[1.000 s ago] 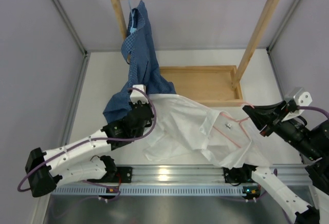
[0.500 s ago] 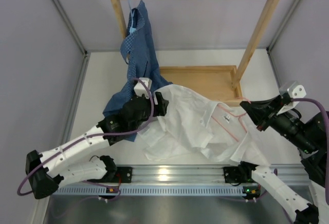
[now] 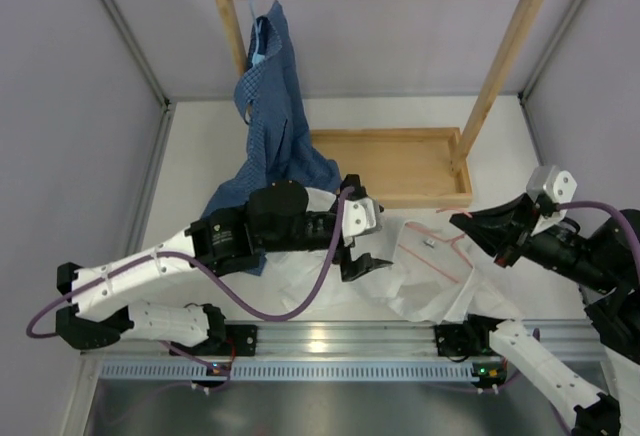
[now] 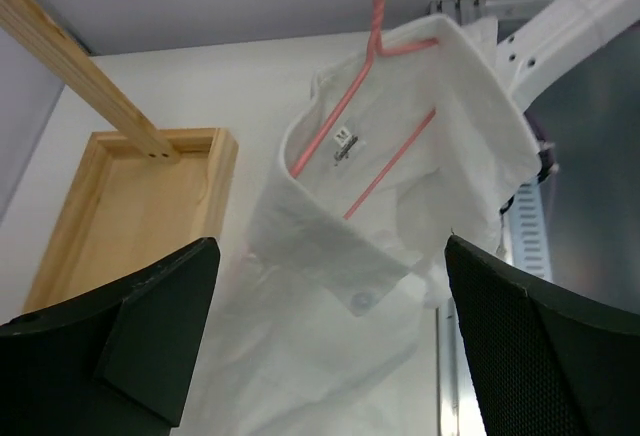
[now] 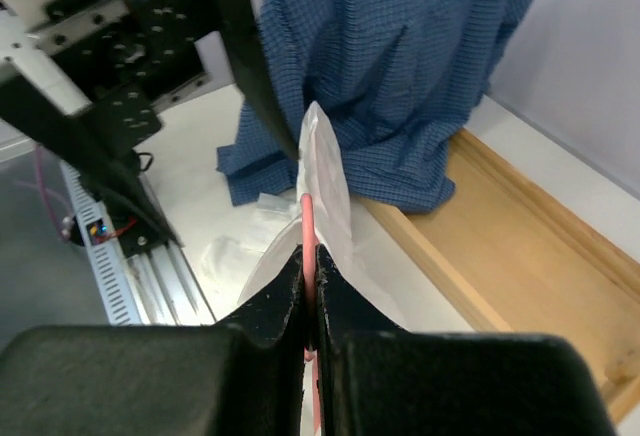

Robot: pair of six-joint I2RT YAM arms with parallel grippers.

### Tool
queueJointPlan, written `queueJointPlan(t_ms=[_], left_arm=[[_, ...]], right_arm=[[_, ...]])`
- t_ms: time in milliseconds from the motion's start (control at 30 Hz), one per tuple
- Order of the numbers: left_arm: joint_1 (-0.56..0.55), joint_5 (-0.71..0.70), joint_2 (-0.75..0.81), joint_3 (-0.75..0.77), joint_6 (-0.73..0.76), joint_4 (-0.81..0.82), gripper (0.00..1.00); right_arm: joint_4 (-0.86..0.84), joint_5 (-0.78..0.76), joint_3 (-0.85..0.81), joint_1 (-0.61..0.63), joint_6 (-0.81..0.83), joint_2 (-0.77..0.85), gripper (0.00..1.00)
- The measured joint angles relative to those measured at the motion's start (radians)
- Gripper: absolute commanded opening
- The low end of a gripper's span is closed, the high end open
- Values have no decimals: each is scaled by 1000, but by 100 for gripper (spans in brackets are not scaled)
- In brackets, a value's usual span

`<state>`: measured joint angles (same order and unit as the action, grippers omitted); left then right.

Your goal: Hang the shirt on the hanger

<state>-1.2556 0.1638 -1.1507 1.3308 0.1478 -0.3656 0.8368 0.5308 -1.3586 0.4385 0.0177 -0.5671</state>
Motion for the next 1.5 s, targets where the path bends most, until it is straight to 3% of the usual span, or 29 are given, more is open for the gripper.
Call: queueJointPlan(t_ms=[233,333,567,600,633,667,733,833,867,1067,1133,1167,1200,1500], left_arm=[[84,134,-79,119,298,-190,98],[127,203,-98,142,341,-229,94],[134,337,-172,169,328,-246,75],[134,356,-185,169,322,-249,71],[135,377,-198,169,315,-253,57],[137,399,-211,169,302,-258,52],[148,440,-236,171,290,-267,49],[178,512,-270,179,262,-272,16],[187,530,-277,181,256,-272,0],[227,635,-285,189,251,-301,0],[244,660,-285,189,251,-320,0],[253,674,-285,189,251,-327,0],[261,687,-285,189,251,-327,0],[282,771,-284,222,315,-428,0]], right_arm=[[29,158,-43,0,53,1,0],[30,216,-44,0,64,1,0],[30,270,-44,0,67,1,0],[30,273,-45,0,68,0,0],[29,275,-46,0,68,-2,0],[31,280,-51,0,68,-6,0],[26,291,-63,0,69,-16,0],[24,305,-69,0,68,-26,0],[24,305,-69,0,69,-27,0],[3,295,-48,0,79,-26,1],[-6,290,-26,0,73,-15,45],[-5,285,-14,0,68,-8,57],[-4,278,-3,0,68,1,61],[181,24,-24,39,106,119,57]])
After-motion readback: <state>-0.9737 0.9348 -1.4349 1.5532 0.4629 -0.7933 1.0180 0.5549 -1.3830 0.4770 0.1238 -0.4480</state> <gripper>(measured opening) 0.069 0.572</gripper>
